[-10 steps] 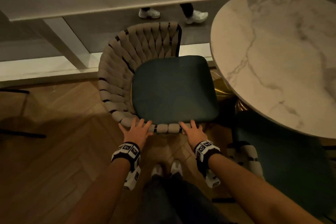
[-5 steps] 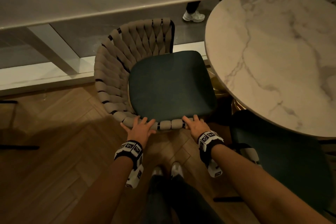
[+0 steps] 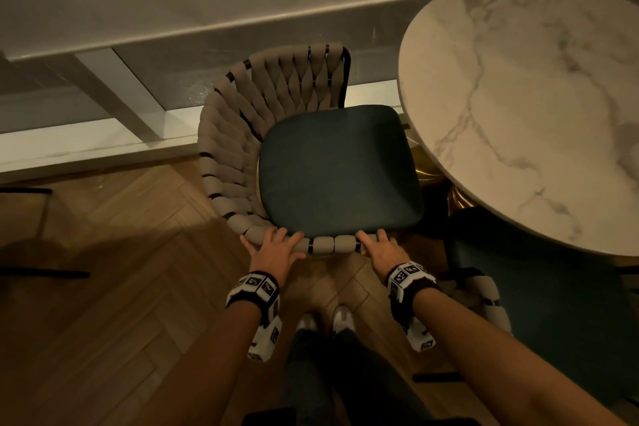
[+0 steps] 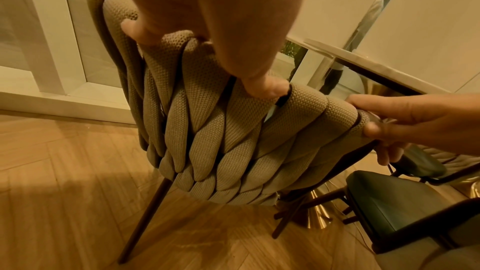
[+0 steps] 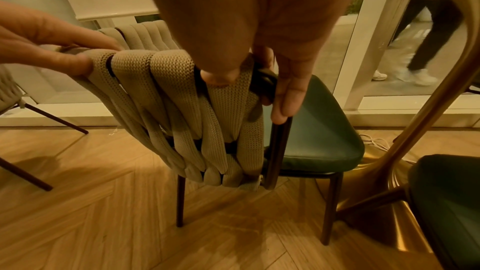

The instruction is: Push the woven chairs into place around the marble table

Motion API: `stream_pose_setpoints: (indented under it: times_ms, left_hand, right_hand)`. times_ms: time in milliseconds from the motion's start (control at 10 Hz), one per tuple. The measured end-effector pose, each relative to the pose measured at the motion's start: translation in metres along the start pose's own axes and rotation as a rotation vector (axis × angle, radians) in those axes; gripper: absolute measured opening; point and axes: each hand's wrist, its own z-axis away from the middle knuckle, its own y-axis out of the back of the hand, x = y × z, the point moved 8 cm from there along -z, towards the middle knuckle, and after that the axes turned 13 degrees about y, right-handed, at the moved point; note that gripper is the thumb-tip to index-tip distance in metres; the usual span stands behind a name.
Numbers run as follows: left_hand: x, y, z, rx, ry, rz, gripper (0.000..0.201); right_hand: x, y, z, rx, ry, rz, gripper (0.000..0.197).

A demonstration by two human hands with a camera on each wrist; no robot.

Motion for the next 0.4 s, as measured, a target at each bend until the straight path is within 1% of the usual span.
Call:
stream_pose_setpoints:
  times_ms: [100, 200, 300, 400]
  left_hand:
    - [-0.001, 0.002, 0.001, -0.006, 0.011, 0.021, 0.043]
    - [-0.003, 0.0, 0.004, 0.015, 0.009, 0.031, 0.042]
    - [-0.004, 0.01, 0.014, 0.015, -0.012, 0.059, 0.04]
    - [-0.006, 0.023, 0.033, 0.137, -0.09, 0.16, 0.039]
  right_hand:
    - [-0.003, 0.003, 0.005, 0.01, -0.009, 0.055, 0.041]
    - [-0.007, 0.006, 0.009, 0.041, -0.018, 0.106, 0.043]
    - [-0.019, 0.016, 0.021, 0.038, -0.007, 0.098, 0.047]
    - [-0.035, 0.048, 0.031, 0.155, 0.145, -0.126, 0.044]
